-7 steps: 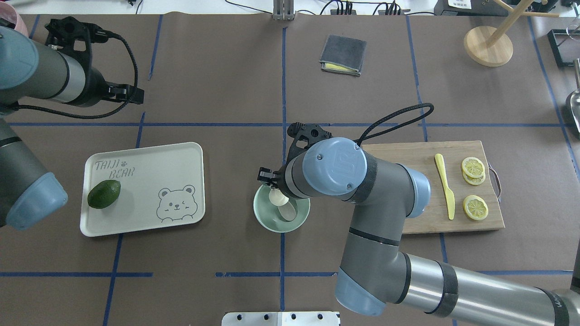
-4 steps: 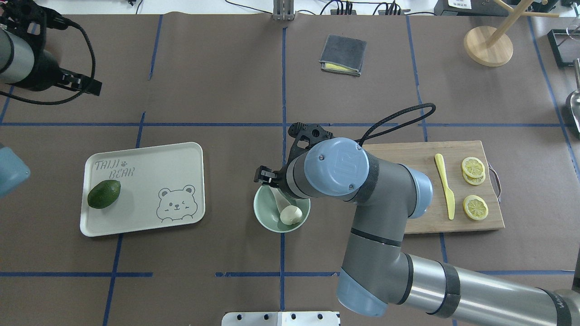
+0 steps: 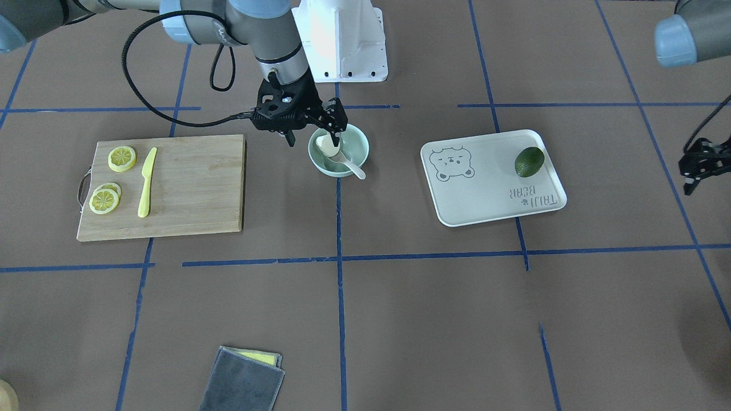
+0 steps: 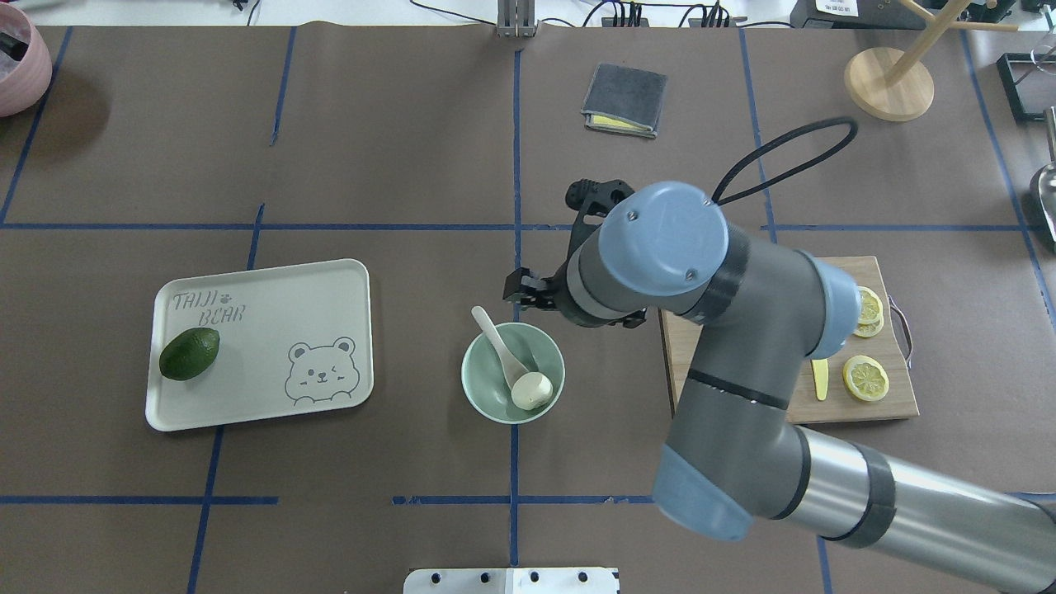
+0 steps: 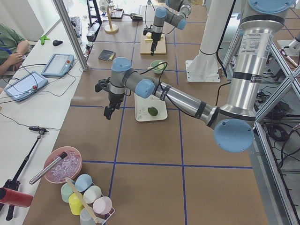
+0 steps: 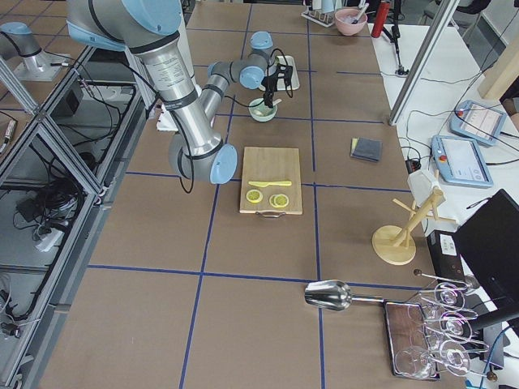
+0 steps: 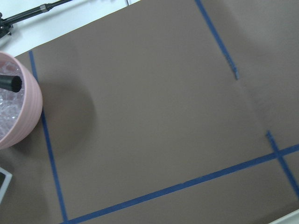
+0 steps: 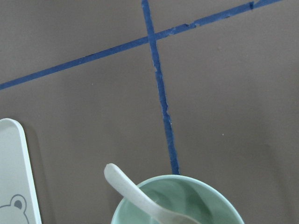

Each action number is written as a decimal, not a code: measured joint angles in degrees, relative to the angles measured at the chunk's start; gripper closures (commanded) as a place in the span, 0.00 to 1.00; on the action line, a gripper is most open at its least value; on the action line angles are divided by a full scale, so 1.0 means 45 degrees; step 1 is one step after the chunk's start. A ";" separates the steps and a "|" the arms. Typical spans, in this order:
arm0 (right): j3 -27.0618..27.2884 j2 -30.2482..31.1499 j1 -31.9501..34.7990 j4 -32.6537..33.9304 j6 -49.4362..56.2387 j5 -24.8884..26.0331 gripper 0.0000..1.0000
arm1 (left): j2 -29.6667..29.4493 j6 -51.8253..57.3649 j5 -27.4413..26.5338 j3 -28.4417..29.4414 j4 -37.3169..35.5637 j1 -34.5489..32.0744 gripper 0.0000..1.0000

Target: Put spoon and bun in bowl

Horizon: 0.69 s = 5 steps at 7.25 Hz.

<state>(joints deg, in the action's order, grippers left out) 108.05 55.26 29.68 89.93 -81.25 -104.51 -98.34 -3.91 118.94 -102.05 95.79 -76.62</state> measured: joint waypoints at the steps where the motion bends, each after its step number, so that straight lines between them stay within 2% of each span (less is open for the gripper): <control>1: 0.0586 0.0603 0.1014 0.0689 0.1337 -0.0871 0.00 | 0.0076 0.1181 0.0537 0.0830 -0.0055 -0.0880 0.00; 3: 0.1066 0.2083 0.3486 0.1224 0.4633 -0.2874 0.00 | 0.0115 0.2523 0.1394 0.1989 -0.0289 -0.1959 0.00; 5: 0.1088 0.3732 0.6091 0.1317 0.8341 -0.4546 0.00 | 0.0615 0.2769 0.2207 0.2283 -0.1048 -0.2383 0.00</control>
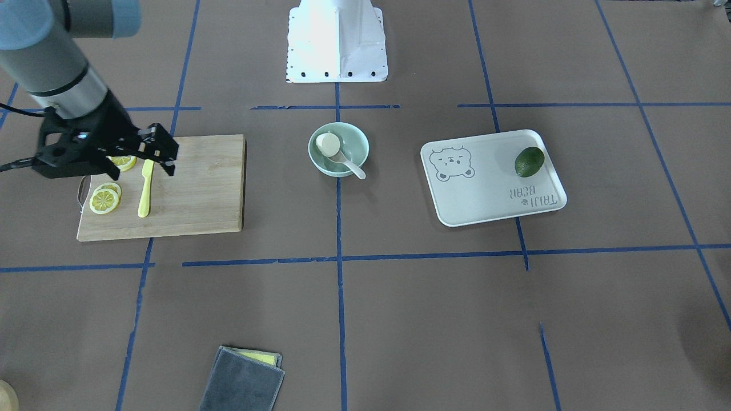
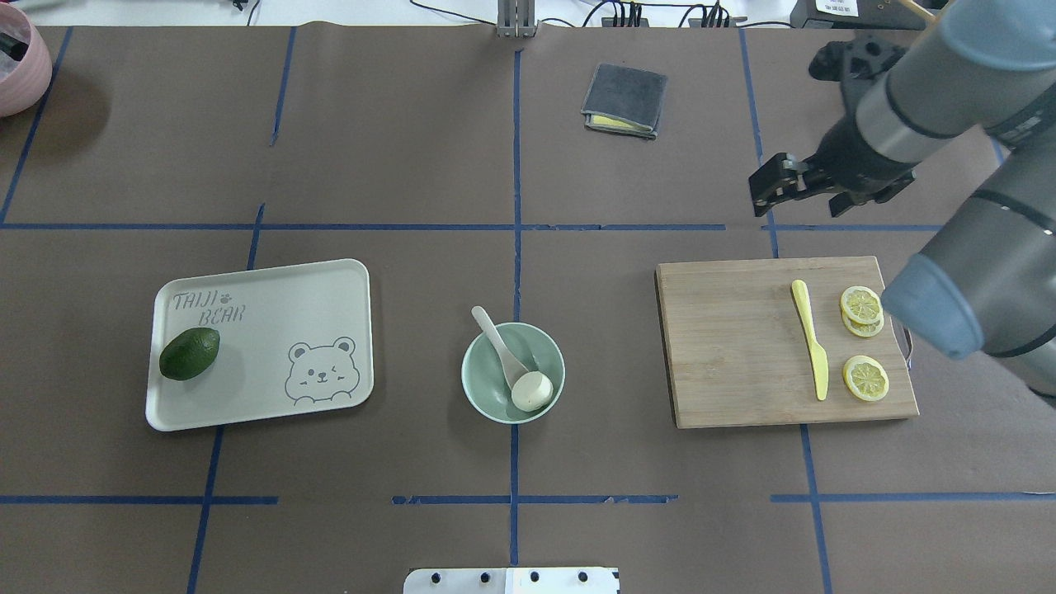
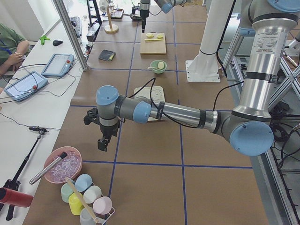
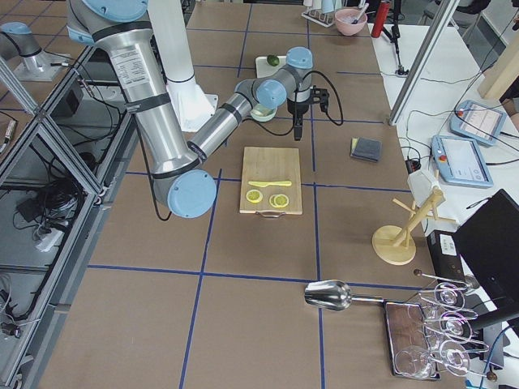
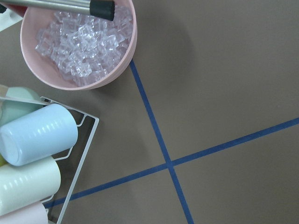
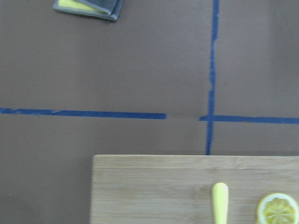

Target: Put spoon and bun in bowl

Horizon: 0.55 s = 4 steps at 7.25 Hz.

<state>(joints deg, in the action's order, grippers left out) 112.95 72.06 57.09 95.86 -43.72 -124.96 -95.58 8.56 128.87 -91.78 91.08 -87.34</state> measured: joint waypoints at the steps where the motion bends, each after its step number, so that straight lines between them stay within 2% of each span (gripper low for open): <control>1: -0.0103 0.0825 0.1138 0.0022 0.1883 -0.0495 0.00 | 0.0371 0.0016 0.0253 -0.0004 -0.0275 -0.0070 0.00; 4: -0.1280 0.2608 0.3915 -0.0039 0.6462 -0.1697 0.00 | 0.0680 -0.0017 0.1099 -0.0035 -0.1266 -0.0191 0.00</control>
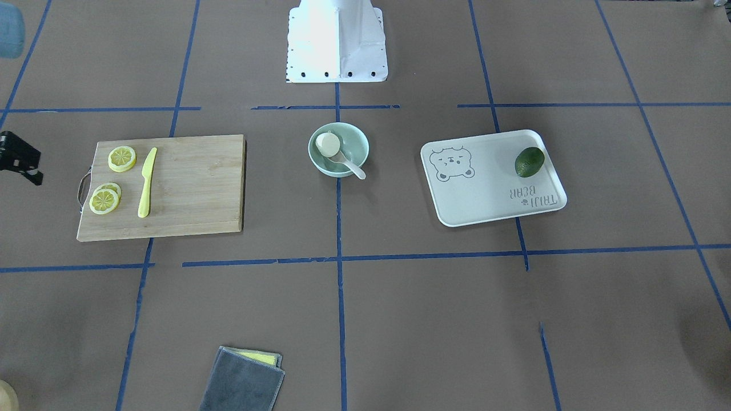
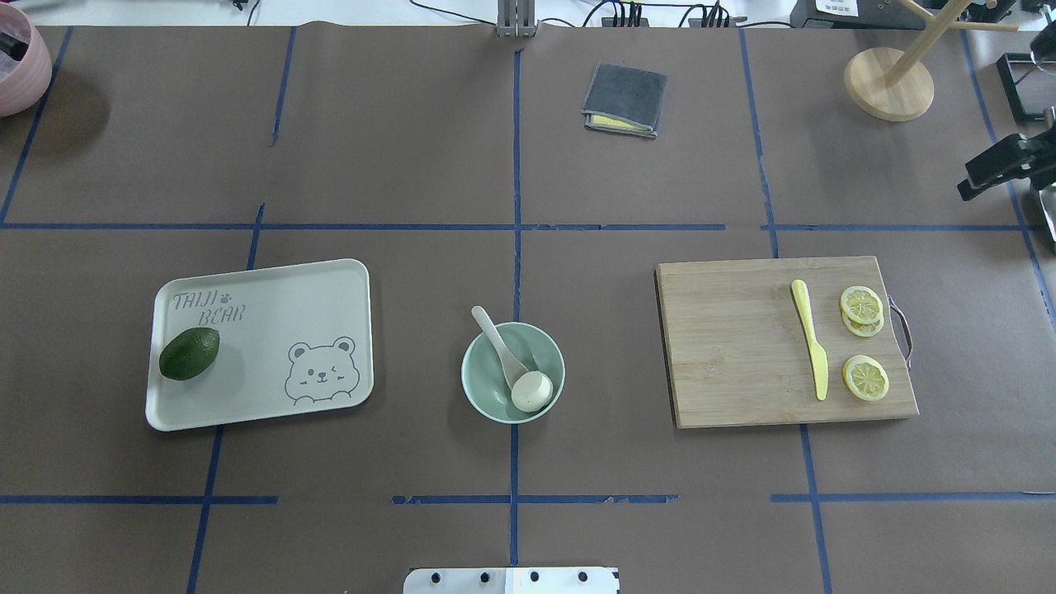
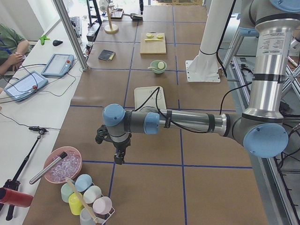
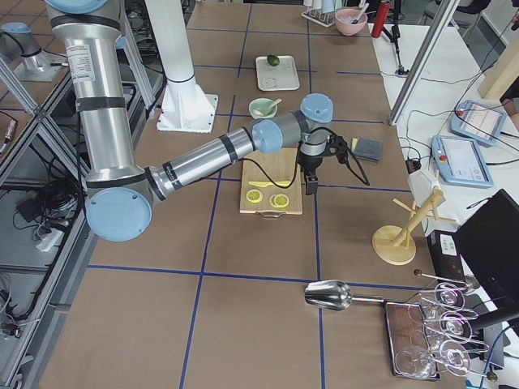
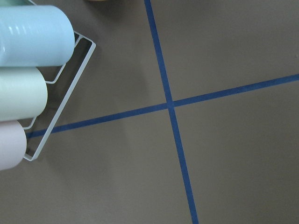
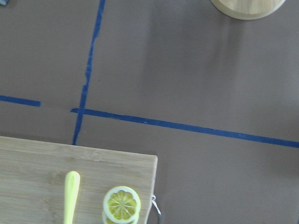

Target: Put spoon and bun in bowl

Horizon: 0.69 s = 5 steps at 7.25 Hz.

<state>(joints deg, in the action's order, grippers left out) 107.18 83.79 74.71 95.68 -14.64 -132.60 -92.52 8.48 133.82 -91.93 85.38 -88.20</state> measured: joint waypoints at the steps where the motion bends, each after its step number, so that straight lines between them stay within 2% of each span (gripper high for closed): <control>1: -0.0666 0.0344 0.0870 -0.0029 0.1307 -0.0401 0.00 | 0.0007 -0.0010 0.0134 -0.0009 -0.0130 -0.0033 0.00; 3: -0.2376 0.0558 0.2465 -0.0064 0.3984 -0.0739 0.00 | 0.0009 -0.0026 0.0213 -0.0025 -0.0195 -0.0059 0.00; 5: -0.3383 0.0743 0.3374 -0.0092 0.5455 -0.0827 0.00 | 0.0000 -0.0041 0.0235 -0.0035 -0.0203 -0.0066 0.00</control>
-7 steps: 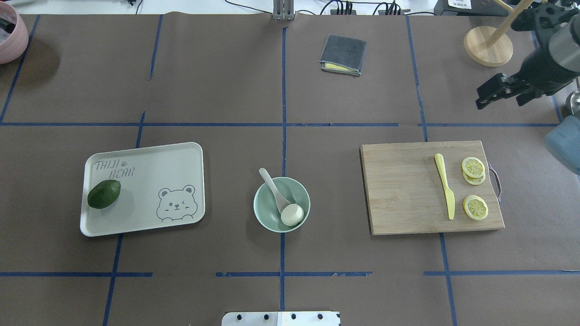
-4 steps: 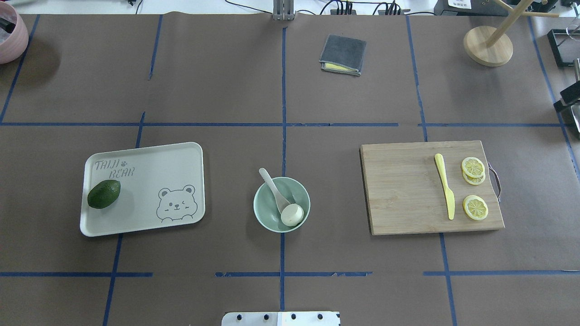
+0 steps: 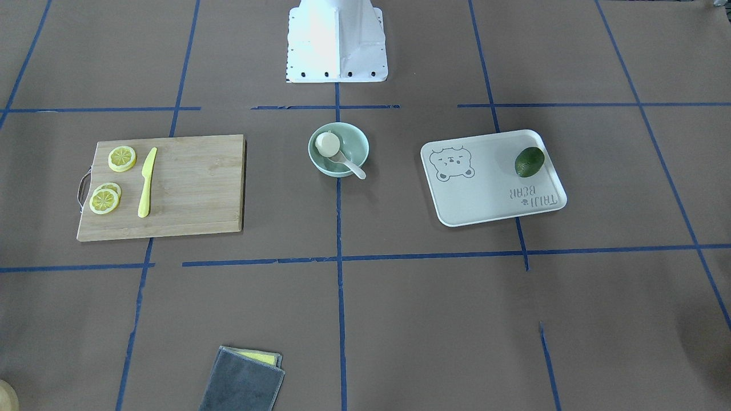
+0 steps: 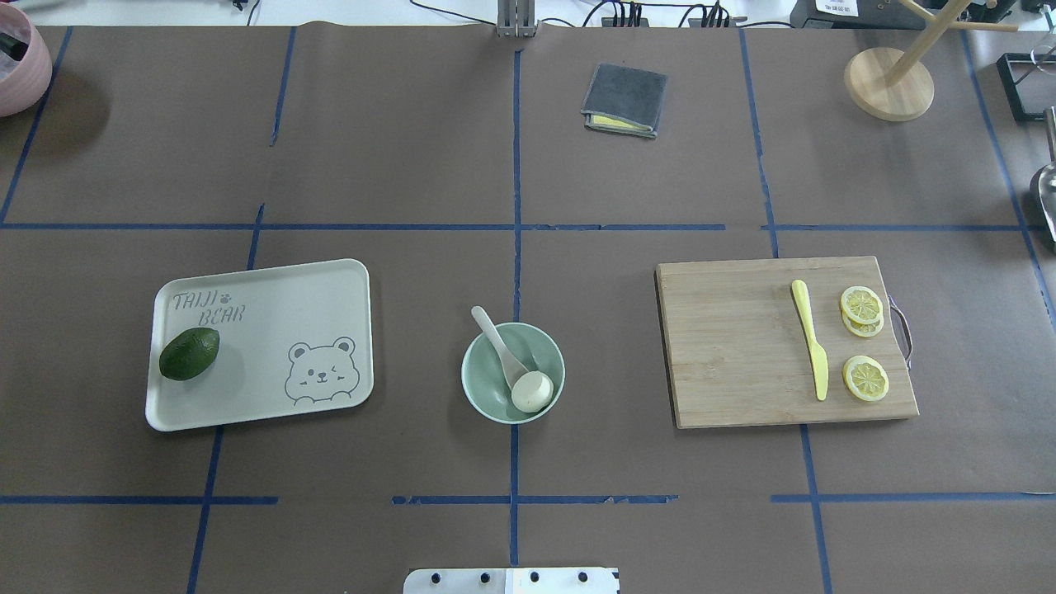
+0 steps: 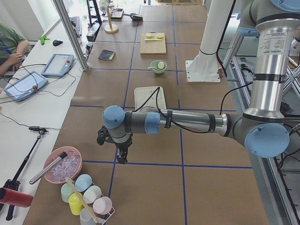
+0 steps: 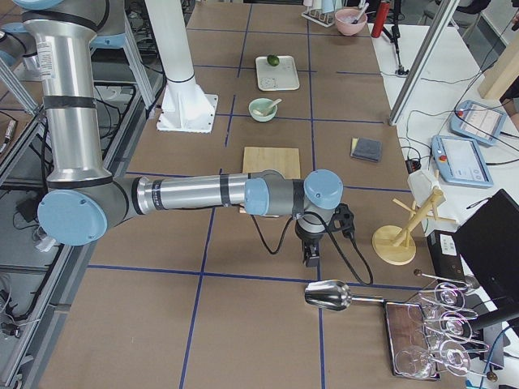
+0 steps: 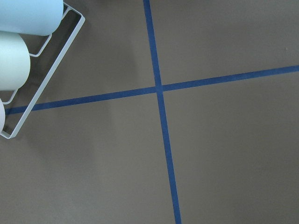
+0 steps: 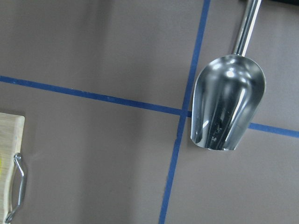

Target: Put spoon and bun in bowl

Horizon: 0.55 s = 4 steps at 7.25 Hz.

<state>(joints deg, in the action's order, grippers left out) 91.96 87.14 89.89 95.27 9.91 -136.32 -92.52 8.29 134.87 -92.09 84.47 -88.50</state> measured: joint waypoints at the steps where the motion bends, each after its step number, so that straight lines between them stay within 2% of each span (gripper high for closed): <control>1: -0.0232 0.0229 0.0156 -0.0131 0.0181 -0.0002 0.00 | 0.0005 -0.0005 0.0002 -0.0017 0.0000 -0.0014 0.00; 4: -0.0499 0.0590 0.0241 -0.0409 0.0029 -0.0065 0.00 | 0.0158 0.0052 -0.0035 0.0091 0.0084 -0.0010 0.00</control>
<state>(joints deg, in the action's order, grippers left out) 89.72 89.79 90.98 93.43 10.04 -136.61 -91.81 8.53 134.72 -91.68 84.85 -88.55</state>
